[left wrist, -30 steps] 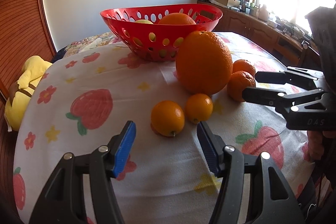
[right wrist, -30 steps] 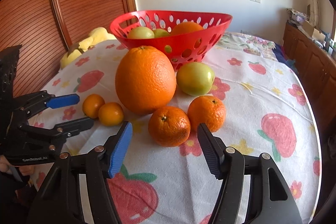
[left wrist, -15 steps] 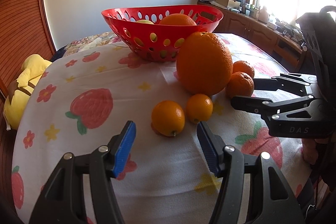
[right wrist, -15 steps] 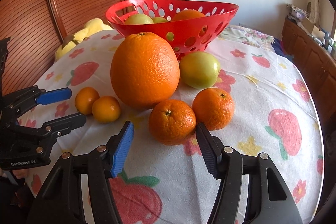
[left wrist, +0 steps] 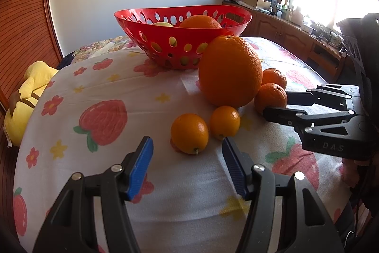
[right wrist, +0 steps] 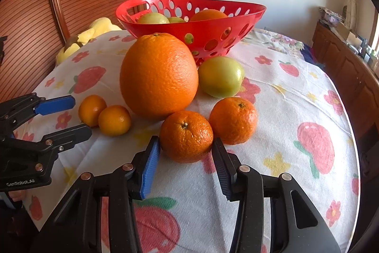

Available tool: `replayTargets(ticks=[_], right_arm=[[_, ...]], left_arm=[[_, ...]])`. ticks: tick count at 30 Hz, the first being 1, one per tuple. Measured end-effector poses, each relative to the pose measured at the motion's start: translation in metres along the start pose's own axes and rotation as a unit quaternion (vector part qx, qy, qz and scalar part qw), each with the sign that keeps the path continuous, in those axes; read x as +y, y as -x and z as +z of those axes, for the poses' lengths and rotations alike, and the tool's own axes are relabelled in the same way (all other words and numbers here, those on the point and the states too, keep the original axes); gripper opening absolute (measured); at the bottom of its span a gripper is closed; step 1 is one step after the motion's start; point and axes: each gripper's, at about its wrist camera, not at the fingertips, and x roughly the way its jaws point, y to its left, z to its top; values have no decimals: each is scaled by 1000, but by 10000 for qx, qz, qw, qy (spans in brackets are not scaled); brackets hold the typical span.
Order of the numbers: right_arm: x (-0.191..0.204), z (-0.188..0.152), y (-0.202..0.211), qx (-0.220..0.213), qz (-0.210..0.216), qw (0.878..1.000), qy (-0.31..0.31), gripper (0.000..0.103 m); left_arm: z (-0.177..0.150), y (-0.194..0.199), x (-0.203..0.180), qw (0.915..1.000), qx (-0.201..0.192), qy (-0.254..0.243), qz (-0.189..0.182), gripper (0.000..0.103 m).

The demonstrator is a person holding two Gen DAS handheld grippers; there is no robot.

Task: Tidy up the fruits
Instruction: 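Move the right tool onto a small mandarin while the left tool approaches another small orange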

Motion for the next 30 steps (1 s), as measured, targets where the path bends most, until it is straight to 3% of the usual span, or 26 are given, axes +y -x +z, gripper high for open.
replayTargets(ticks=[14, 30], right_arm=[[9, -15, 11, 27, 310, 9995, 99, 46], [2, -16, 9, -14, 430, 9991, -64, 51]], left_arm=[[9, -1, 0, 10000, 64, 1, -13, 50], [13, -9, 0, 9998, 183, 13, -1, 49]])
